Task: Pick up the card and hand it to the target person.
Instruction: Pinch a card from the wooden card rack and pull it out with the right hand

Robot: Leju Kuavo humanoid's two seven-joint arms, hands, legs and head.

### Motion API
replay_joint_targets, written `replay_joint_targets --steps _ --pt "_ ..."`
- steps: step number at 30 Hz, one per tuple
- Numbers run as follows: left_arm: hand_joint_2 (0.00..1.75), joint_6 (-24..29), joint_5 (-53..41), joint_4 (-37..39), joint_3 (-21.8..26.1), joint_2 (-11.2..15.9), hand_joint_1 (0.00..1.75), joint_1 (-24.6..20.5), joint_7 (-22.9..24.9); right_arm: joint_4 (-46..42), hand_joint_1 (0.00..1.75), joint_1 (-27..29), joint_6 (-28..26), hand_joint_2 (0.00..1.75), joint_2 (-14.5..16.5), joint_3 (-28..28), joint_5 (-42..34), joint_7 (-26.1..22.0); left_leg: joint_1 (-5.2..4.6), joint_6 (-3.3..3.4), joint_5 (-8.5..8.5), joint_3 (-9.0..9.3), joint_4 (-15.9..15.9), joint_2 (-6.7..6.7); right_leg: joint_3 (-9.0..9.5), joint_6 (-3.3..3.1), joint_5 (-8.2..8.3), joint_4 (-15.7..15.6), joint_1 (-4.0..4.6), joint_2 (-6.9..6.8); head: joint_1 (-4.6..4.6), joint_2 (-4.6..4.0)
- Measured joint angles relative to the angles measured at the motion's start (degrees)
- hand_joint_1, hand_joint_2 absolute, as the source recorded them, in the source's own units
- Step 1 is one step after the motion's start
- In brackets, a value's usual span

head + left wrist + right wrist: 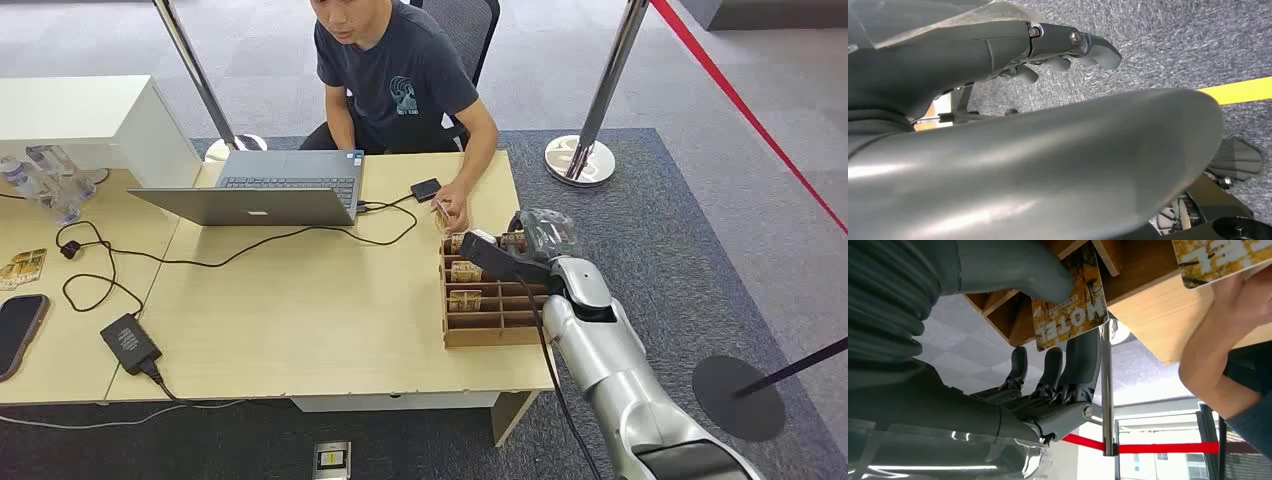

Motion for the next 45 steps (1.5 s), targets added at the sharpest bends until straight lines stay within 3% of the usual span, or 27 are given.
replay_joint_targets --steps 36,45 --pt "0.00 0.34 0.79 0.00 0.17 0.12 0.00 0.07 0.32 0.80 0.98 -0.75 -0.66 1.75 0.61 -0.02 0.46 -0.85 0.00 0.00 0.00 -0.01 0.00 0.00 -0.02 0.01 0.02 0.00 0.00 0.00 0.00 -0.01" --pt "0.00 0.35 0.79 0.00 0.17 0.12 0.00 0.07 0.32 0.81 1.06 -0.77 -0.69 1.75 0.54 -0.02 0.46 -0.85 0.00 0.00 0.00 -0.01 0.00 0.00 -0.02 0.01 0.02 0.00 0.00 0.00 0.00 0.00"
